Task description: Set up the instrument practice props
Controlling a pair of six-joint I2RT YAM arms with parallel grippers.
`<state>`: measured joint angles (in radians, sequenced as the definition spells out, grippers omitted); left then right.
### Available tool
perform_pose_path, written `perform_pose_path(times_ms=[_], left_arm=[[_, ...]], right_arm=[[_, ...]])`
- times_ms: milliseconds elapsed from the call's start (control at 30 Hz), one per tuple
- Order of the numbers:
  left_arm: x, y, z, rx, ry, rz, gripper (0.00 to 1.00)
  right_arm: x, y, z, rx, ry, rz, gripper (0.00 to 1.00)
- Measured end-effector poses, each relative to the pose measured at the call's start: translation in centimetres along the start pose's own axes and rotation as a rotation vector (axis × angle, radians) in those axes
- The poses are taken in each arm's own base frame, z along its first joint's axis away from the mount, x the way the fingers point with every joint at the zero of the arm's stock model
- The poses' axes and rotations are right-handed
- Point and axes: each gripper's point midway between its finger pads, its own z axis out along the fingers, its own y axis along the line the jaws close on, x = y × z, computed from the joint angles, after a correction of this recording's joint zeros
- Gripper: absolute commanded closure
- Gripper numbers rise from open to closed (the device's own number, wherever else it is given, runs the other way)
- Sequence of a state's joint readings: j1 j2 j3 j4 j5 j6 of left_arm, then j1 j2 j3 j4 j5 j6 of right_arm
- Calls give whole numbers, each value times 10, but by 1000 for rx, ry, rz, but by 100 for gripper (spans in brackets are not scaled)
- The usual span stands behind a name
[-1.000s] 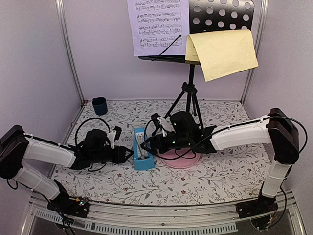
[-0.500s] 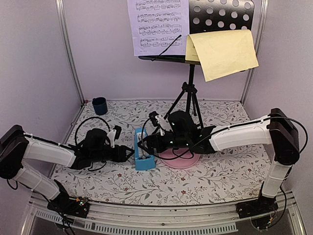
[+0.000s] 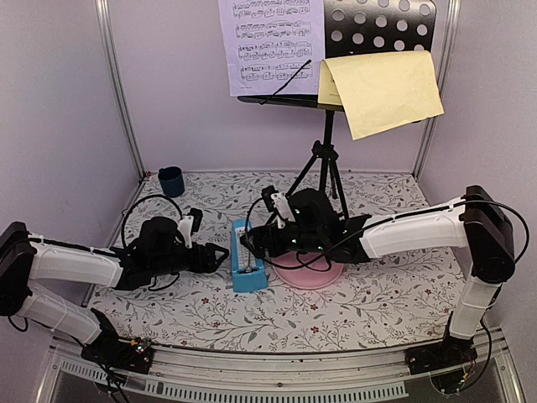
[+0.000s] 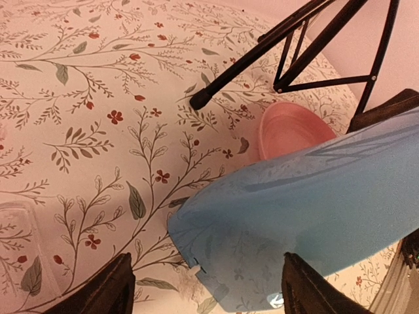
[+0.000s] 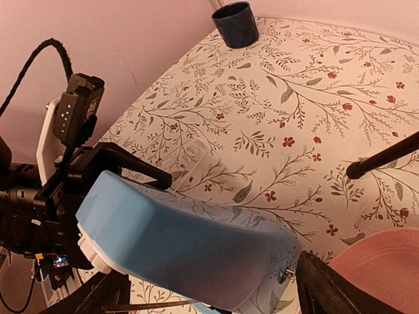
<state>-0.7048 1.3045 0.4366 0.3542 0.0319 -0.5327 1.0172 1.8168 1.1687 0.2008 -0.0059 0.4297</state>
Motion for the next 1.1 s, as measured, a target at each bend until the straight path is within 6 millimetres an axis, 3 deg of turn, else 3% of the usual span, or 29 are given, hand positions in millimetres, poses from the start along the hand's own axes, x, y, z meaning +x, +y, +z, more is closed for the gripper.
perform_pose_path(times_ms=[300, 567, 733, 900, 1100], left_arm=[[-2, 7, -3, -42, -9, 9, 20], [-3, 11, -7, -70, -11, 24, 20], [-8, 12, -13, -80, -25, 30, 19], [-15, 18, -17, -98, -42, 25, 18], [-36, 32, -31, -156, -91, 13, 14]], right_arm=[[-1, -20, -23, 48, -13, 13, 11], [23, -82, -31, 154, 41, 69, 11], [34, -102, -37, 193, 64, 87, 10], [25, -104, -55, 186, 36, 97, 4], [-5, -114, -97, 188, -63, 113, 1]])
